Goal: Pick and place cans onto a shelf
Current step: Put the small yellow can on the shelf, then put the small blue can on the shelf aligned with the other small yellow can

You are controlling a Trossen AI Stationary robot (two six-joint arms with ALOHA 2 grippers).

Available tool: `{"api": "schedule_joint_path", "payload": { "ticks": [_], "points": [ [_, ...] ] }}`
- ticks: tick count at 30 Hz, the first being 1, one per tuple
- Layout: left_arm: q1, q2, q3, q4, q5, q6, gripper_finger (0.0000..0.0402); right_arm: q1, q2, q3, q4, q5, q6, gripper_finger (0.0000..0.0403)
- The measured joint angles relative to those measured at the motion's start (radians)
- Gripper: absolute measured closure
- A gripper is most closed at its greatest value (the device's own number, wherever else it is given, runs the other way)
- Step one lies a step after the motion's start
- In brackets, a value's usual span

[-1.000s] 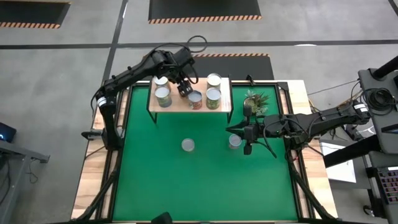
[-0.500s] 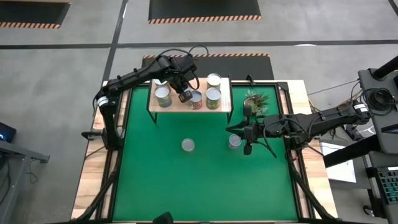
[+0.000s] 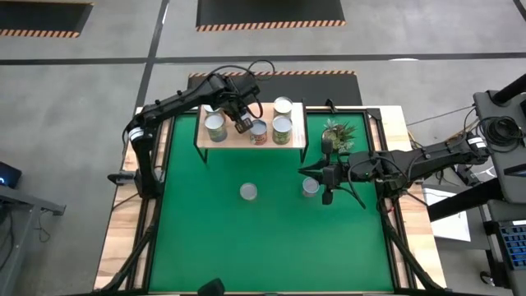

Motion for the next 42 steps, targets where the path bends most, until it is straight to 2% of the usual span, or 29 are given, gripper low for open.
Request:
{"api": "schedule_joint_path", "payload": {
  "ticks": [10, 14, 20, 27, 34, 39, 42],
  "points": [
    [0.0, 0.0, 0.003, 0.018, -0.043, -0.011, 0.0401, 0.0, 0.0, 0.0, 0.0, 0.0, 0.0, 0.039],
    [-0.005, 0.0, 0.035, 0.014, -0.091, -0.023, 0.0402, 0.0, 0.0, 0.0, -0.001, 0.0, 0.0, 0.039],
    [-0.06, -0.012, 0.091, 0.011, -0.095, -0.1, 0.0402, 0.0, 0.0, 0.0, -0.02, 0.001, 0.0, 0.039],
    [-0.271, -0.046, 0.092, 0.028, -0.103, -0.104, 0.0402, 0.0, 0.0, 0.0, -0.021, 0.008, 0.013, 0.039],
    [-0.556, -0.069, 0.073, 0.059, -0.272, -0.059, 0.0402, 0.0, 0.0, 0.0, -0.021, 0.008, 0.094, 0.039],
    [-0.709, -0.11, 0.007, 0.119, -0.297, -0.046, 0.0402, 0.0, 0.0, 0.0, -0.021, 0.009, 0.208, 0.039],
    [-0.78, -0.161, -0.089, 0.192, -0.304, -0.045, 0.0402, 0.0, 0.0, 0.0, -0.023, 0.008, 0.295, 0.039]
  ]
}}
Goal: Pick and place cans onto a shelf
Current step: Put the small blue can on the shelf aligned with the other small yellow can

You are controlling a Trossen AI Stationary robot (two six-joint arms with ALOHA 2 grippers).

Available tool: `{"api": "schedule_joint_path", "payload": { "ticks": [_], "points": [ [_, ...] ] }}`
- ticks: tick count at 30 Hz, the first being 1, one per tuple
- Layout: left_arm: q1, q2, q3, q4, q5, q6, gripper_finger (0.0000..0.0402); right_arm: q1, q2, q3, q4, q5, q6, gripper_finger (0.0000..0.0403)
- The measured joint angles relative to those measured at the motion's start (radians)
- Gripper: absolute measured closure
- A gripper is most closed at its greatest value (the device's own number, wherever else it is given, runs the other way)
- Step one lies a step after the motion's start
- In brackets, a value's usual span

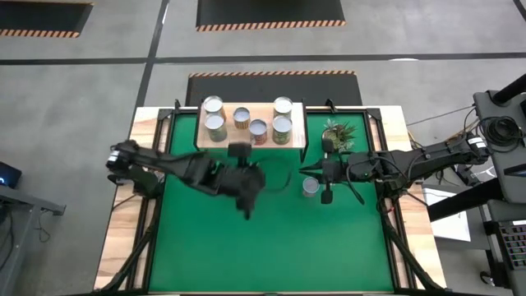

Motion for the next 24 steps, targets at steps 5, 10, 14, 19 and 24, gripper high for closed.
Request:
{"api": "schedule_joint_path", "payload": {
  "ticks": [5, 10, 14, 19, 24],
  "points": [
    [-0.086, -0.15, -0.263, 0.222, -0.002, 0.001, 0.0401, 0.013, 0.007, 0.0, -0.102, 0.0, 0.201, 0.039],
    [-0.134, -0.316, -0.535, 0.515, -0.002, 0.048, 0.0401, 0.025, 0.054, -0.002, -0.241, -0.004, 0.45, 0.039],
    [-0.137, -0.456, -0.712, 0.771, -0.003, 0.142, 0.0401, 0.023, 0.119, 0.018, -0.43, 0.0, 0.642, 0.039],
    [-0.135, -0.615, -0.877, 0.98, -0.004, 0.223, 0.0401, 0.024, 0.193, 0.061, -0.597, 0.0, 0.728, 0.039],
    [-0.135, -0.756, -0.972, 1.045, -0.004, 0.234, 0.0401, 0.024, 0.208, 0.056, -0.661, 0.0, 0.736, 0.039]
  ]
}}
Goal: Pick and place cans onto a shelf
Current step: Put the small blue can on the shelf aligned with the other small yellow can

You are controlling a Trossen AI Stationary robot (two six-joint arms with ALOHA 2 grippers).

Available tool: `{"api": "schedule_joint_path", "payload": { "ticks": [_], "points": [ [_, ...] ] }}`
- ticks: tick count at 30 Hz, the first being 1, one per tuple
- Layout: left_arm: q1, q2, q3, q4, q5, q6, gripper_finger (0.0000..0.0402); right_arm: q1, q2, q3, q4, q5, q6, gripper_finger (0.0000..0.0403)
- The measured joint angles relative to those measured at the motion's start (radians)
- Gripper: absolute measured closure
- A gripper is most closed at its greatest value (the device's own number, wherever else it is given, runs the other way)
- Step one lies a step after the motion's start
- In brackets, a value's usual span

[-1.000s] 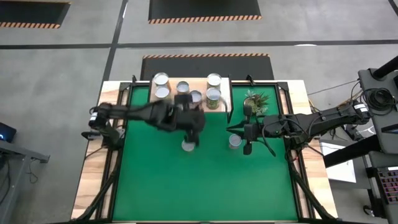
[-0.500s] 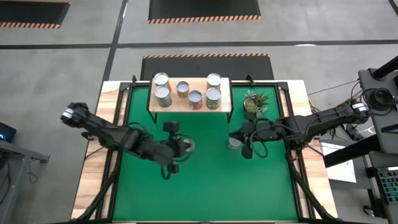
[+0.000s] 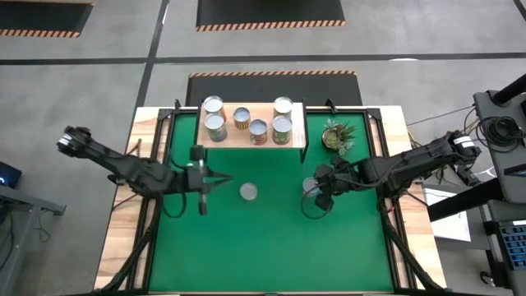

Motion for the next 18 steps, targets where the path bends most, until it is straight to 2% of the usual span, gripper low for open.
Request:
{"api": "schedule_joint_path", "payload": {
  "ticks": [6, 11, 18],
  "points": [
    [0.0, -0.131, -0.067, 0.008, 0.0, -0.017, 0.0401, 0.012, -0.007, -0.063, 0.067, 0.007, -0.04, 0.039],
    [0.0, -0.204, -0.103, 0.009, 0.0, -0.027, 0.0402, 0.069, -0.007, -0.141, 0.206, 0.103, -0.111, 0.039],
    [0.0, -0.236, -0.121, 0.005, 0.002, -0.061, 0.0401, 0.149, -0.022, -0.264, 0.327, 0.208, -0.054, 0.039]
  ]
}}
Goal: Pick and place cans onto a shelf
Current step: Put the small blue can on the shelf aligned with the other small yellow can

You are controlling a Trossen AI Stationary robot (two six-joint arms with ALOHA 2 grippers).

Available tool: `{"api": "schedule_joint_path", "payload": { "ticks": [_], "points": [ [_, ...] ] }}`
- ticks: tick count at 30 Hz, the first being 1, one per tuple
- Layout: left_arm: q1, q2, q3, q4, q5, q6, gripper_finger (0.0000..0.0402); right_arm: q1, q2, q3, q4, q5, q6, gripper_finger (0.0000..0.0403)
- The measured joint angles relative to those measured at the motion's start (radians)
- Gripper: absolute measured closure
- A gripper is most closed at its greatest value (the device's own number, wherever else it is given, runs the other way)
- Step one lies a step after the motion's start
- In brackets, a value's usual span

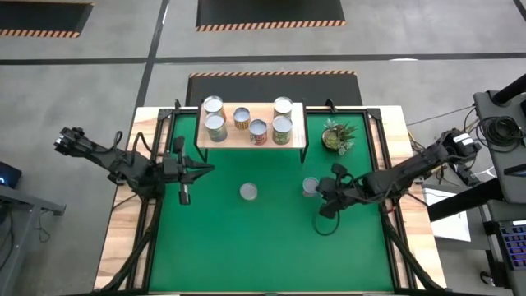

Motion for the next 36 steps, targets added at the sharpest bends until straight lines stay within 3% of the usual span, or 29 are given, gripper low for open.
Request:
{"api": "schedule_joint_path", "payload": {
  "ticks": [7, 15, 19, 30, 36],
  "points": [
    [0.0, 0.018, -0.001, 0.0, 0.0, 0.0, 0.0401, 0.029, 0.0, -0.14, 0.24, 0.062, 0.033, 0.039],
    [0.0, 0.036, 0.0, 0.007, 0.001, 0.0, 0.0402, 0.028, 0.0, -0.125, 0.229, 0.051, 0.061, 0.037],
    [0.0, 0.044, 0.001, 0.007, 0.001, 0.0, 0.0402, 0.028, 0.001, -0.121, 0.229, 0.047, 0.064, 0.0318],
    [0.0, 0.053, 0.001, 0.007, 0.0, -0.004, 0.0402, 0.028, -0.004, -0.092, 0.198, 0.052, 0.058, 0.0115],
    [0.0, 0.053, 0.001, 0.007, 0.0, -0.004, 0.0402, 0.028, -0.004, -0.029, 0.078, 0.017, 0.075, 0.0044]
  ]
}}
